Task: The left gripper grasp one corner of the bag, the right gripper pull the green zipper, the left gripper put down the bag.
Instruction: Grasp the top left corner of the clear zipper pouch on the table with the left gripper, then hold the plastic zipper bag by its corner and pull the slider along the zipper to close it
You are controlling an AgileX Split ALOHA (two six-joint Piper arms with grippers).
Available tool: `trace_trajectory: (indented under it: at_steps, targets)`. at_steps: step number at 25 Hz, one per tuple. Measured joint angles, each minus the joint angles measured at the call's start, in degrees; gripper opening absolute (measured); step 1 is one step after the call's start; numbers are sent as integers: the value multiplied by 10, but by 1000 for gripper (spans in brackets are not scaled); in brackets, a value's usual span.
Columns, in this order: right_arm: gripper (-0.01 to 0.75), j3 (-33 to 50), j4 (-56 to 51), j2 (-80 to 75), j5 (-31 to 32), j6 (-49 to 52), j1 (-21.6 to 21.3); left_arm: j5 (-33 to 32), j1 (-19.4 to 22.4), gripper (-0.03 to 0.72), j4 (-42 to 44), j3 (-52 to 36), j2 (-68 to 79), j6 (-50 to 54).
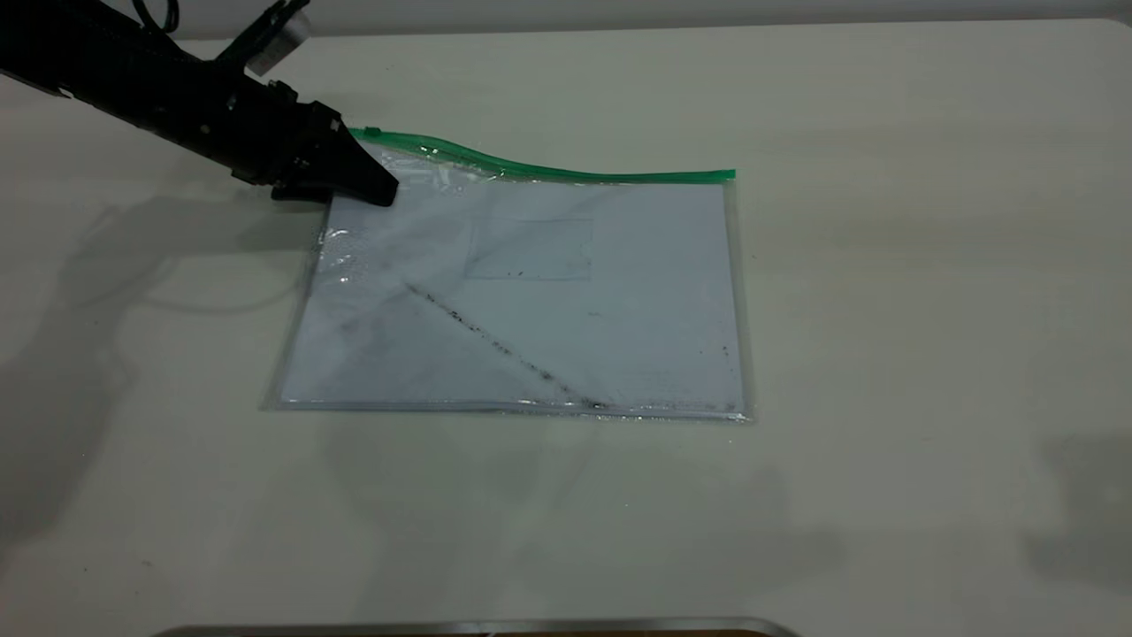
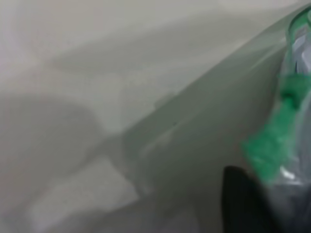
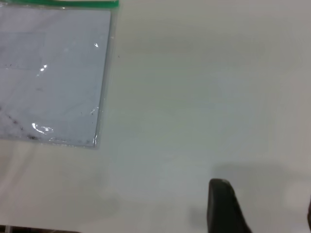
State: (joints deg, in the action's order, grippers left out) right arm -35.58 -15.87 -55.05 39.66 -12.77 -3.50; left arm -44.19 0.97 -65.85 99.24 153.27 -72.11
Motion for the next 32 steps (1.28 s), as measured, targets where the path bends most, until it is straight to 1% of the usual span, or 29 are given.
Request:
trace_trajectory:
  at_steps: [2, 4, 6, 10, 13, 17, 21, 27, 30, 32]
  targets:
    - [449, 0, 0, 0, 0, 0, 0, -2, 0, 138, 0, 0, 0, -17]
    - [449, 0, 0, 0, -4, -6, 0, -13, 0, 59, -1, 0, 0, -48]
    - [449, -1, 0, -1, -15, -14, 0, -29, 0, 53, -1, 8, 0, -91]
    - [449, -22, 1, -20, -17, -42, 0, -102, 0, 53, 10, 50, 0, -170]
    - [449, -46, 1, -54, -17, -66, 0, -152, -5, 53, 50, 98, 0, -208]
    - [449, -81, -5, -123, -17, -110, 0, -196, -30, 53, 132, 166, 0, -241]
    - [449, -112, -46, -206, -19, -180, 0, -218, -73, 53, 196, 220, 0, -252]
    - [449, -154, -160, -319, -30, -322, 1, -225, -131, 53, 266, 278, 0, -269]
    - [449, -178, -225, -377, -43, -411, 13, -227, -152, 53, 282, 291, 0, -296]
    - [449, -196, -265, -413, -48, -464, 30, -227, -167, 53, 285, 295, 0, -326]
